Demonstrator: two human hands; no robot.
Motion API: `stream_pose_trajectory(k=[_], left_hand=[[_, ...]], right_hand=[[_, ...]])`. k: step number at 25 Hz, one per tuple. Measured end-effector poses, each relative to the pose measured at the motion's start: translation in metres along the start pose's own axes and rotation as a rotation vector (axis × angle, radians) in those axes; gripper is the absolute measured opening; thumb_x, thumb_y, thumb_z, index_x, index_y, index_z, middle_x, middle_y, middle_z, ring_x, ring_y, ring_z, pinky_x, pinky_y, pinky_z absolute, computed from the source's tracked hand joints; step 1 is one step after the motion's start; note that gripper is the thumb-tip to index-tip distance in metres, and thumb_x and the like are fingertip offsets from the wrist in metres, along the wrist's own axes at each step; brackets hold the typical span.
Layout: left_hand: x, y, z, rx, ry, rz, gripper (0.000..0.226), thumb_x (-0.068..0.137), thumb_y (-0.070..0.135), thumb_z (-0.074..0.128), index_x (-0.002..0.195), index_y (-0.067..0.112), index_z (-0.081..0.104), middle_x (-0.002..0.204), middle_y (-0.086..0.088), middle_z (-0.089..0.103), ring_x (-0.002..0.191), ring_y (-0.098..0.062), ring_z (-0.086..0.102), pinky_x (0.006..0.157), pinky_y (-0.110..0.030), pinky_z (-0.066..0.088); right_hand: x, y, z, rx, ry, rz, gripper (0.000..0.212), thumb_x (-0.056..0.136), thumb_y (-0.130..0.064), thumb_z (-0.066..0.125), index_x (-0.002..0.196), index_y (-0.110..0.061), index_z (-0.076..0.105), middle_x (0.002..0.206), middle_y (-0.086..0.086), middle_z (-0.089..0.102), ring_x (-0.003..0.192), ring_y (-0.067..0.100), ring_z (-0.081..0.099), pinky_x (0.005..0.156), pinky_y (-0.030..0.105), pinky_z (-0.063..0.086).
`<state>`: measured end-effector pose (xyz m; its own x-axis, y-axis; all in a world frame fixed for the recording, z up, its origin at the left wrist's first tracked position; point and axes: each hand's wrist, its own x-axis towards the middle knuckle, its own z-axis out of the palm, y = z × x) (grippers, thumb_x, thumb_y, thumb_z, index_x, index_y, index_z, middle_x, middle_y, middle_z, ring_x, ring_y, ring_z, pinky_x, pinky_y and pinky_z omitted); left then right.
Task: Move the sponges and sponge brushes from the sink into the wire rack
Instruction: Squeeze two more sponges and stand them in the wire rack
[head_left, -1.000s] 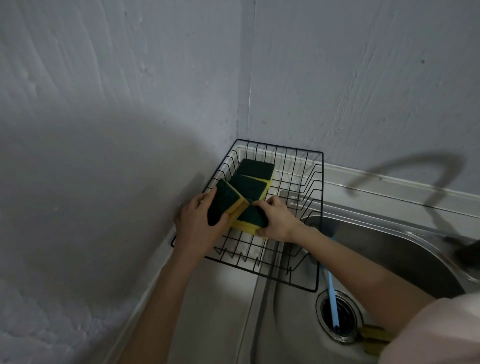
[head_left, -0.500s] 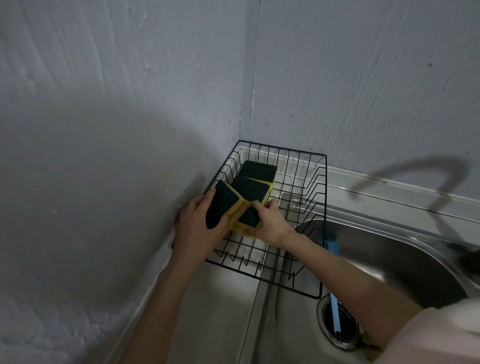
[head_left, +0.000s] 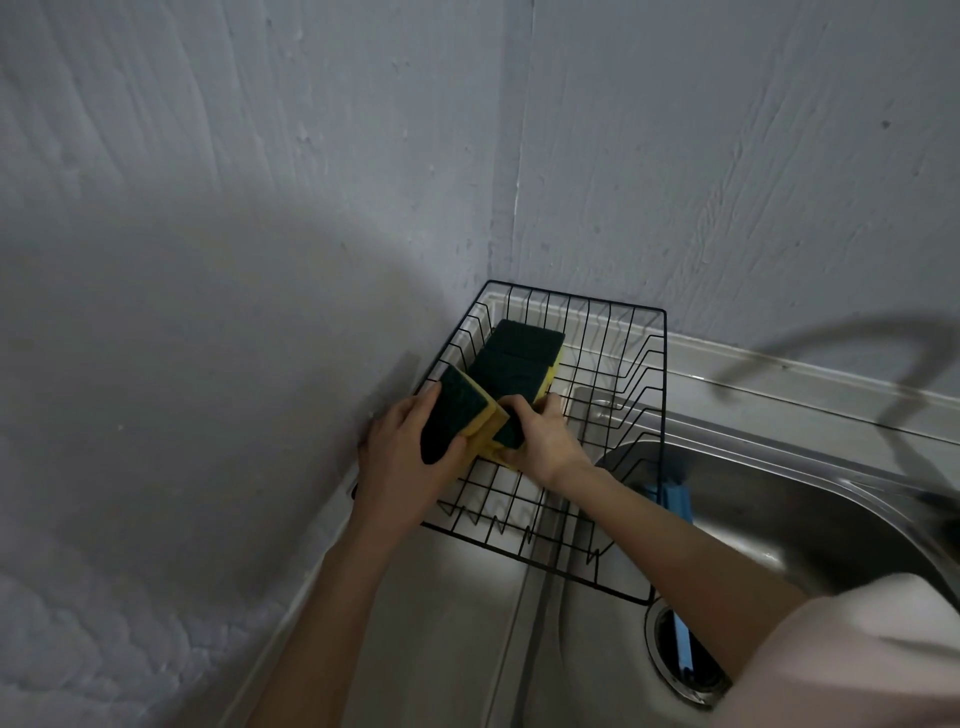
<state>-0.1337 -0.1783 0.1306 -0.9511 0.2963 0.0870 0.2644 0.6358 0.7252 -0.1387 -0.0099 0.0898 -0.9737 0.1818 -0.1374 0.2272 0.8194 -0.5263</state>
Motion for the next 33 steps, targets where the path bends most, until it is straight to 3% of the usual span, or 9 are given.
stream_pose_trajectory(k=[5,8,11,15,20,24,28,31,33], left_hand=[[0.001,0.001,0.0,0.007,-0.013,0.056,0.061,0.081,0.021,0.062,0.136,0.019,0.035,0.134,-0.013,0.047,0.122,-0.028,0.043,0.102,-0.05,0.04],[0.003,0.002,-0.001,0.052,-0.143,0.156,0.063,0.076,0.029,0.06,0.135,0.022,0.038,0.136,-0.007,0.047,0.124,-0.026,0.041,0.104,-0.05,0.037],[0.006,0.003,0.002,0.219,-0.288,0.237,0.062,0.079,0.024,0.062,0.135,0.027,0.036,0.143,0.001,0.041,0.132,-0.023,0.03,0.111,-0.048,0.028],[0.003,0.006,0.008,0.296,-0.422,0.248,0.061,0.081,0.015,0.058,0.136,0.027,0.034,0.147,0.006,0.034,0.137,-0.021,0.018,0.113,-0.037,0.018],[0.001,-0.001,0.016,0.33,-0.44,0.171,0.054,0.085,0.018,0.053,0.136,0.024,0.034,0.15,0.001,0.029,0.139,-0.024,0.018,0.116,-0.04,0.019],[0.004,-0.009,0.021,0.294,-0.43,0.123,0.051,0.084,0.017,0.053,0.133,0.017,0.04,0.146,-0.006,0.036,0.135,-0.027,0.028,0.115,-0.042,0.025],[0.003,-0.004,0.022,0.297,-0.416,0.089,0.04,0.089,0.018,0.046,0.129,0.009,0.046,0.138,-0.012,0.045,0.125,-0.026,0.042,0.106,-0.038,0.038],[0.003,-0.003,0.024,0.33,-0.418,0.074,0.038,0.092,0.021,0.042,0.127,0.01,0.047,0.138,-0.012,0.045,0.123,-0.026,0.044,0.103,-0.039,0.04],[0.004,-0.003,0.026,0.38,-0.427,0.067,0.04,0.093,0.024,0.039,0.131,0.013,0.043,0.143,-0.01,0.04,0.128,-0.026,0.04,0.105,-0.04,0.037]], right_hand=[[-0.018,0.005,-0.019,0.0,-0.101,-0.035,0.074,0.084,-0.032,0.06,0.146,-0.025,0.019,0.143,0.019,0.021,0.136,0.034,0.025,0.114,0.037,0.03],[-0.038,0.003,-0.04,0.298,0.0,0.059,0.049,0.093,-0.028,0.046,0.139,-0.017,0.035,0.14,0.018,0.039,0.117,0.027,0.051,0.095,0.023,0.041],[-0.054,-0.003,-0.052,0.675,-0.174,0.241,0.046,0.094,-0.038,0.04,0.133,-0.012,0.042,0.125,0.022,0.058,0.106,0.031,0.061,0.095,0.034,0.05],[-0.06,-0.008,-0.034,0.708,-0.398,0.315,0.047,0.094,-0.03,0.045,0.134,-0.008,0.037,0.125,0.02,0.06,0.101,0.025,0.063,0.081,0.027,0.055],[-0.054,-0.007,-0.022,0.723,-0.397,0.4,0.04,0.095,-0.023,0.043,0.129,-0.001,0.044,0.125,0.025,0.06,0.087,0.02,0.062,0.054,0.012,0.054],[-0.049,-0.009,-0.013,0.711,-0.369,0.403,0.037,0.095,-0.022,0.044,0.127,-0.002,0.045,0.125,0.022,0.06,0.075,0.014,0.062,0.06,0.015,0.055],[-0.044,-0.013,-0.004,0.719,-0.341,0.412,0.037,0.094,-0.02,0.048,0.127,-0.002,0.044,0.125,0.024,0.059,0.099,0.028,0.064,0.092,0.038,0.054],[-0.043,-0.017,-0.001,0.668,-0.318,0.413,0.036,0.094,-0.022,0.049,0.125,-0.003,0.046,0.124,0.023,0.06,0.108,0.032,0.064,0.078,0.035,0.057],[-0.043,-0.017,-0.001,0.582,-0.292,0.4,0.036,0.094,-0.026,0.048,0.122,-0.004,0.049,0.121,0.02,0.062,0.101,0.029,0.064,0.073,0.032,0.057]])
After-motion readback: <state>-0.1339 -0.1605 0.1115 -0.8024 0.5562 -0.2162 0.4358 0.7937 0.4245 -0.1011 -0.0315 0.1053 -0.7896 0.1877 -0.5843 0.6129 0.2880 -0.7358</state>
